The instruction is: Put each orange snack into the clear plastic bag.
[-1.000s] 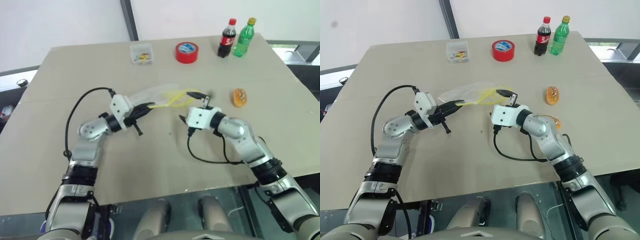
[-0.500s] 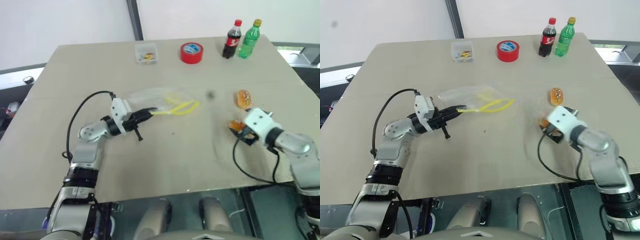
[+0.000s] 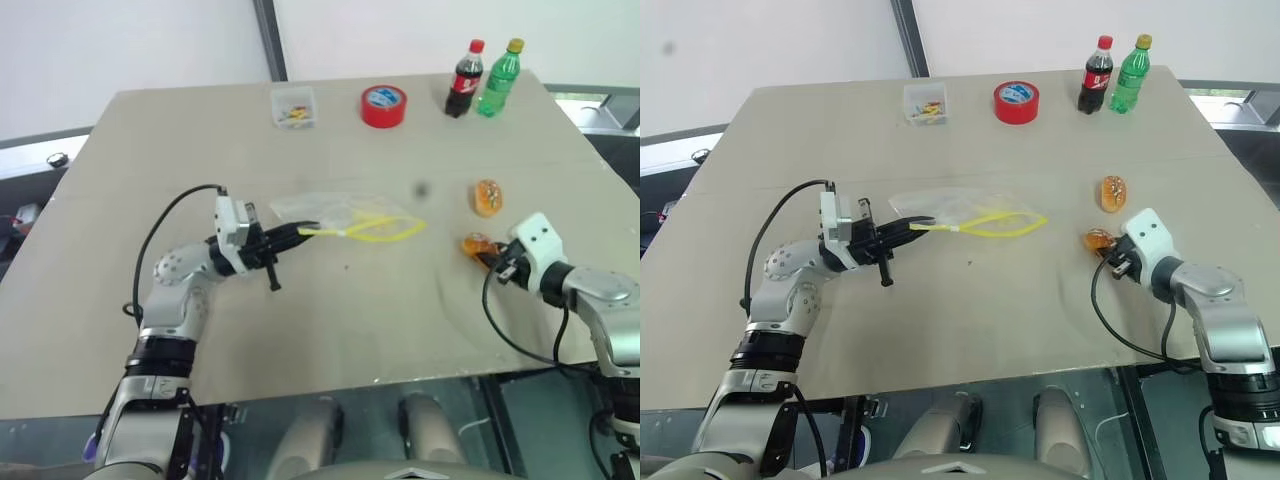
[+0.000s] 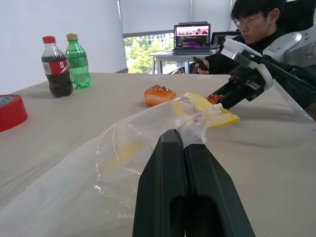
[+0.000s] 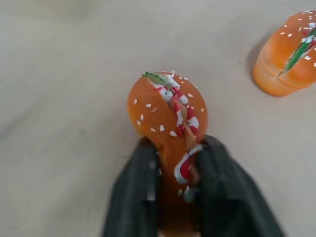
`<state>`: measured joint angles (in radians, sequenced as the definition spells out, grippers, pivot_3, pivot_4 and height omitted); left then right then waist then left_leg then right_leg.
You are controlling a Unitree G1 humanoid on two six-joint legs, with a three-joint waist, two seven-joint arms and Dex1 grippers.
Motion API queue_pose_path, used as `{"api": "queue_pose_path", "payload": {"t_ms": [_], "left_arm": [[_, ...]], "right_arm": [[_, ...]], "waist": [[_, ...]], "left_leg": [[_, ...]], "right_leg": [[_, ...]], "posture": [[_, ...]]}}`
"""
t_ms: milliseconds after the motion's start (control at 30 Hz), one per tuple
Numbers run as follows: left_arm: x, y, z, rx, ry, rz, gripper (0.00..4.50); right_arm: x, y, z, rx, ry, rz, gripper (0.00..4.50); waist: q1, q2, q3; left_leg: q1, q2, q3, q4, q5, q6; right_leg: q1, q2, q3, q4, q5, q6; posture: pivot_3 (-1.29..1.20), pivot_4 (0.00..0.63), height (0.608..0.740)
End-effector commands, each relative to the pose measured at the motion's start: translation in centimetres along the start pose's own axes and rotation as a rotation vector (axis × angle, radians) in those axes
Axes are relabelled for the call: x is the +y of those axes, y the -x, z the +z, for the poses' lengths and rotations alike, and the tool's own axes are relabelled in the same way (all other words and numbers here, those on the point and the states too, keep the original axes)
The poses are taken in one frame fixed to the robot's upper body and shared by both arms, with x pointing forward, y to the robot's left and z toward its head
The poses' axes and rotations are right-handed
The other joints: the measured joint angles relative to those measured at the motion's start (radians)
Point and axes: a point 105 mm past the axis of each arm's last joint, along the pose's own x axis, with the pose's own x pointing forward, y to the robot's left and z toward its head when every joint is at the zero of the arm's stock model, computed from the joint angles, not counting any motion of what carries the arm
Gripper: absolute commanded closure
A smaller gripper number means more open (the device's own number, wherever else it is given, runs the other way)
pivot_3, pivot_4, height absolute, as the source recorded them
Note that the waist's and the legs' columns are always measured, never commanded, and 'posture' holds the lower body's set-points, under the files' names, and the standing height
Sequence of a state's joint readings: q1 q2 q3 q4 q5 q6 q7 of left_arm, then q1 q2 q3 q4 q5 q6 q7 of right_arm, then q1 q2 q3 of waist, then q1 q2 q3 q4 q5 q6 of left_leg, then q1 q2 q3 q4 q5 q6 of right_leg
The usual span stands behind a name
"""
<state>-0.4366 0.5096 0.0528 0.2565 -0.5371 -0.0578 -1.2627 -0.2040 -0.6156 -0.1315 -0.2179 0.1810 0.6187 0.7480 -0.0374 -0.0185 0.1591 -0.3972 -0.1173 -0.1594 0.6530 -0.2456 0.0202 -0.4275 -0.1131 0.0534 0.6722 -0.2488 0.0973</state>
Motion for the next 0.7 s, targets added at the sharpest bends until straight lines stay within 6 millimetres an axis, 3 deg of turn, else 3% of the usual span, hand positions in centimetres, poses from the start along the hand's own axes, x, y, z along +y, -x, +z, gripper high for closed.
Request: {"api": "queue_pose_path", "payload": {"t_ms": [33, 100, 300, 700], "left_arm": [[0.3, 0.0, 1.5, -0.027, -0.057, -0.011, 4.5], [0.3, -0.2, 1.5, -0.022, -0.062, -0.018, 4.5], [0.1, -0.4, 1.6, -0.028, -0.06, -0.026, 4.5], [-1.9, -0.5, 0.7, 0.027, -0.06, -0.119, 4.5]], "right_arm": [[3.1, 1.3, 4.4, -0.158, 0.043, 0.14, 4.44], [5.1, 1.2, 5.8, -0.2, 0.027, 0.213, 4.44], [8.0, -0.9, 7.7, -0.23, -0.018, 0.239, 4.44], [9.0, -4.6, 8.9, -0.228, -0.083, 0.229, 4.44]], "waist": [[0.0, 0.0, 0.0], [-0.001, 0.0, 0.0], [0.001, 0.0, 0.0], [-0.003, 0.0, 0.0]], "left_leg": [[0.0, 0.0, 0.0, 0.0, 0.0, 0.0], [0.0, 0.0, -0.001, 0.0, 0.0, 0.0], [0.0, 0.0, -0.001, 0.0, 0.0, 0.0], [0.0, 0.0, -0.002, 0.0, 0.0, 0.0]], "right_leg": [[0.0, 0.0, 0.0, 0.0, 0.0, 0.0], [0.0, 0.0, 0.0, 0.0, 0.0, 0.0], [0.001, 0.0, -0.001, 0.0, 0.0, 0.0], [0.001, 0.0, -0.001, -0.001, 0.0, 0.0]], "posture": [[0.0, 0.15, 0.74], [0.0, 0.15, 0.74], [0.0, 0.15, 0.74], [0.0, 0.15, 0.74]]}}
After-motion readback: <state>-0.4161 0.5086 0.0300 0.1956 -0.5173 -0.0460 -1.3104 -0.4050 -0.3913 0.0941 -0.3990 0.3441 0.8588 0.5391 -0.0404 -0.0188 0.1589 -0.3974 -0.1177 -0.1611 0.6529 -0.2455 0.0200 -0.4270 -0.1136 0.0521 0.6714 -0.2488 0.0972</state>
